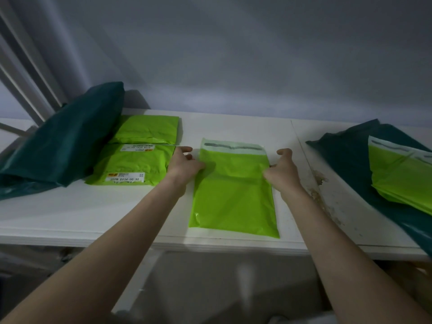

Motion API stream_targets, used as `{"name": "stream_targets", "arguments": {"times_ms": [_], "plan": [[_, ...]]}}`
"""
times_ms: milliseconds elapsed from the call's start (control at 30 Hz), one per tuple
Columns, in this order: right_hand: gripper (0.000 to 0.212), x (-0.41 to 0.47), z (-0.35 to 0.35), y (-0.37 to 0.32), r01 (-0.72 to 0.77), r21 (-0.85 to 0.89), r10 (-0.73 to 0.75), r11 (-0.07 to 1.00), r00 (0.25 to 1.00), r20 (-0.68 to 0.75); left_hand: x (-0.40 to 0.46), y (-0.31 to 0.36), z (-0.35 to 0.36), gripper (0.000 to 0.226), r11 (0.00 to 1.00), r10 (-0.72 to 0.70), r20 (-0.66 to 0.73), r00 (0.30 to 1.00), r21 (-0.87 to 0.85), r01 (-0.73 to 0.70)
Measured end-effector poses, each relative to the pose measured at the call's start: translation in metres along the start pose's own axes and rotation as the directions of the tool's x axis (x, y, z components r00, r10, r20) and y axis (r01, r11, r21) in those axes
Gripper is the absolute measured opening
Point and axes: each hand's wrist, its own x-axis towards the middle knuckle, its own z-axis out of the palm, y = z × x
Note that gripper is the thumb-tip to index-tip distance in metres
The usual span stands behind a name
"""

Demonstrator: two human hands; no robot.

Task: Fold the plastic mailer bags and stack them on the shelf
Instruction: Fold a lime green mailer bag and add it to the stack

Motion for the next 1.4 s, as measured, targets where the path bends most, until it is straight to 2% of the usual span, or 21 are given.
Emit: {"name": "stream_targets", "arguments": {"times_ms": [167, 300, 367, 467, 667, 733, 833, 1000, 1100, 1233, 1333, 1367, 1400], "plan": [[0.061, 0.005, -0.005, -0.003, -0.044, 0.068, 0.047, 0.997, 0.998, -0.045, 0.002, 0.004, -0.002, 0.055, 0.993, -0.052, 0.006, 0.999, -0.101, 0.052], [0.064, 0.006, -0.009, -0.005, -0.058, 0.109, 0.065, 0.992, 0.996, -0.060, -0.003, 0.007, -0.002, 0.035, 0.996, 0.070, 0.046, 0.996, -0.062, -0.067], [0.047, 0.006, -0.011, -0.005, -0.042, 0.121, 0.051, 0.992, 0.996, -0.072, -0.004, 0.009, -0.001, 0.028, 0.991, 0.120, 0.028, 0.992, -0.066, -0.118], [0.009, 0.002, -0.013, -0.007, -0.031, 0.171, 0.040, 0.985, 0.998, -0.048, -0.005, 0.010, -0.002, 0.021, 0.988, 0.150, -0.028, 0.988, -0.031, -0.151], [0.022, 0.006, -0.013, -0.003, -0.017, 0.211, 0.027, 0.977, 0.999, -0.045, -0.013, 0.017, -0.006, 0.010, 0.997, 0.050, 0.058, 0.997, -0.059, -0.047], [0.025, 0.004, -0.013, -0.006, -0.070, 0.304, 0.065, 0.950, 0.998, 0.028, -0.015, 0.017, -0.006, 0.010, 0.996, 0.012, 0.123, 0.992, -0.092, 0.000], [0.022, -0.003, -0.015, -0.011, -0.133, 0.418, 0.085, 0.899, 0.988, 0.132, -0.017, 0.017, -0.006, 0.020, 0.988, -0.048, 0.123, 0.991, -0.142, 0.066], [0.035, -0.004, -0.022, -0.013, -0.297, 0.556, 0.208, 0.776, 0.953, 0.219, -0.017, 0.018, -0.012, 0.031, 0.972, -0.128, 0.186, 0.974, -0.172, 0.160], [0.040, -0.002, -0.024, -0.013, -0.324, 0.518, 0.234, 0.792, 0.944, 0.232, -0.020, 0.018, -0.011, 0.018, 0.988, -0.107, 0.154, 0.982, -0.090, 0.122], [0.012, -0.006, -0.024, -0.011, -0.290, 0.381, 0.196, 0.878, 0.943, 0.268, -0.025, 0.015, -0.009, 0.005, 0.998, -0.069, 0.160, 0.985, 0.011, 0.068], [0.008, -0.013, -0.028, -0.015, -0.268, 0.319, 0.145, 0.909, 0.922, 0.360, -0.027, 0.015, -0.010, 0.023, 0.992, -0.072, 0.198, 0.978, 0.113, 0.050], [0.011, -0.016, -0.029, -0.016, -0.251, 0.303, 0.128, 0.919, 0.920, 0.371, -0.027, 0.014, -0.010, 0.031, 0.989, -0.078, 0.208, 0.975, 0.139, 0.049], [0.022, -0.018, -0.029, -0.017, -0.229, 0.286, 0.113, 0.931, 0.922, 0.371, -0.027, 0.014, -0.010, 0.037, 0.986, -0.081, 0.220, 0.972, 0.161, 0.046]]}}
